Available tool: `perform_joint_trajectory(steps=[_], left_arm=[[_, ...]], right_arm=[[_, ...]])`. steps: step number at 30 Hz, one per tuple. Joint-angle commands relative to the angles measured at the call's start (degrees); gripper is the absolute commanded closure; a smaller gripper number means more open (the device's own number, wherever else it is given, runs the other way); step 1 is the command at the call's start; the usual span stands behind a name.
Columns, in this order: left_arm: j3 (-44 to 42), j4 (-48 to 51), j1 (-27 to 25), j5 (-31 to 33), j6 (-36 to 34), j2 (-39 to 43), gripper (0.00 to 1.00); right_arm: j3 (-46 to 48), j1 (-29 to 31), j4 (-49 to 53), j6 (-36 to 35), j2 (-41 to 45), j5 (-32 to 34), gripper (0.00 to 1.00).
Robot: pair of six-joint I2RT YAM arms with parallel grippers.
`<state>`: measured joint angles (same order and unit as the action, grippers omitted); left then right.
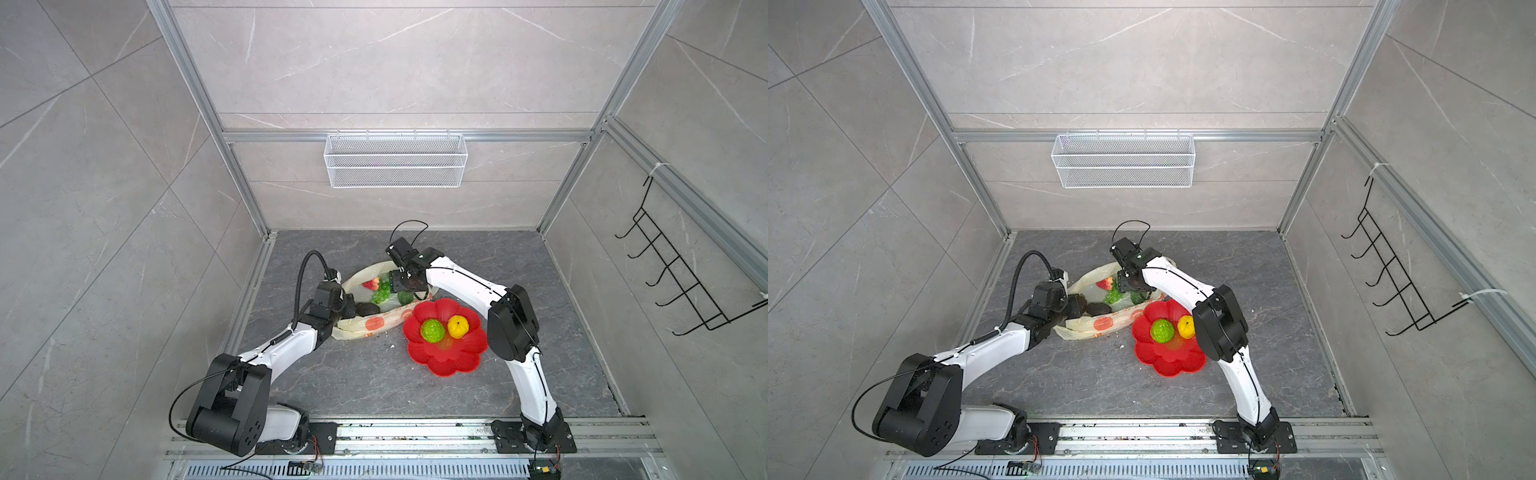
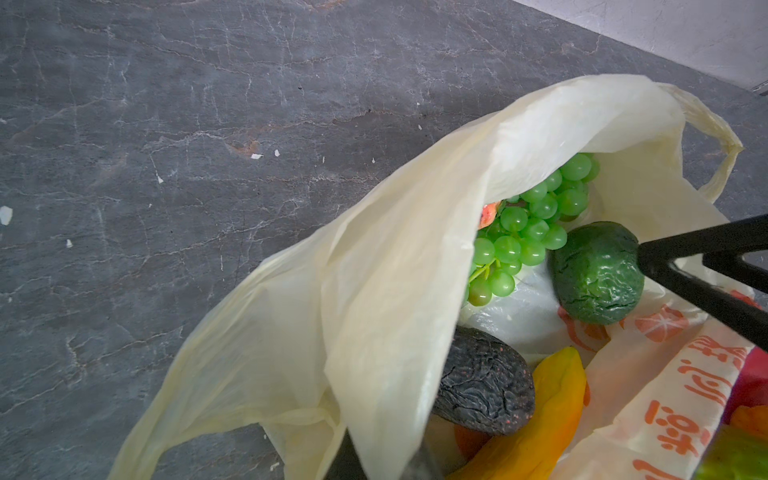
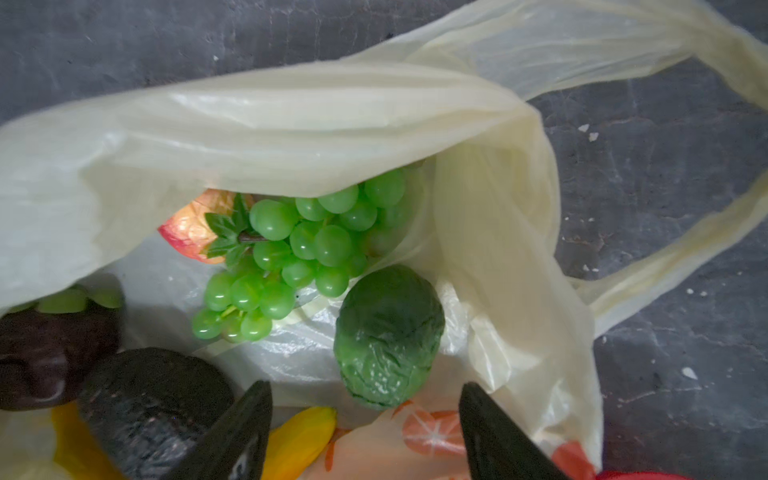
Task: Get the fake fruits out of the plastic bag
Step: 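Reach the right gripper into the bag and grasp the green lime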
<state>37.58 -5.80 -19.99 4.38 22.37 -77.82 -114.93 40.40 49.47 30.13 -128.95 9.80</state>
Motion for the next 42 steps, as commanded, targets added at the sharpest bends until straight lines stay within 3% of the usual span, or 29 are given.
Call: perform_joint_trajectory(steps=[1, 14, 23, 30, 42], left_arm=[[2.1, -0.6, -0.3, 0.3, -1.1, 1.4, 0.98], [2.3, -0.6, -0.3, 0.3, -1.1, 0.7, 0.97], [2.4, -0.6, -0.2, 0.4, -1.2, 0.4, 0.97], [2.3, -0.6, -0.3, 0.5, -1.2, 0.4, 0.97], [2.4, -0.6, -0.2, 0.5, -1.2, 0.2, 0.97]], right_arm=[[-4.3, -0.2, 6.0, -1.7, -3.6, 0.8, 0.27], [-8.6, -0.6, 8.5, -1.4, -10.1, 1.8, 0.29], [-9.7, -0.7, 8.3, -2.0, -11.3, 1.5, 0.39], [-9.2, -0.6, 7.4, -2.1, -9.9, 1.2, 0.52], [-3.9, -0.1, 4.7, -2.1, -1.9, -0.5, 0.54]])
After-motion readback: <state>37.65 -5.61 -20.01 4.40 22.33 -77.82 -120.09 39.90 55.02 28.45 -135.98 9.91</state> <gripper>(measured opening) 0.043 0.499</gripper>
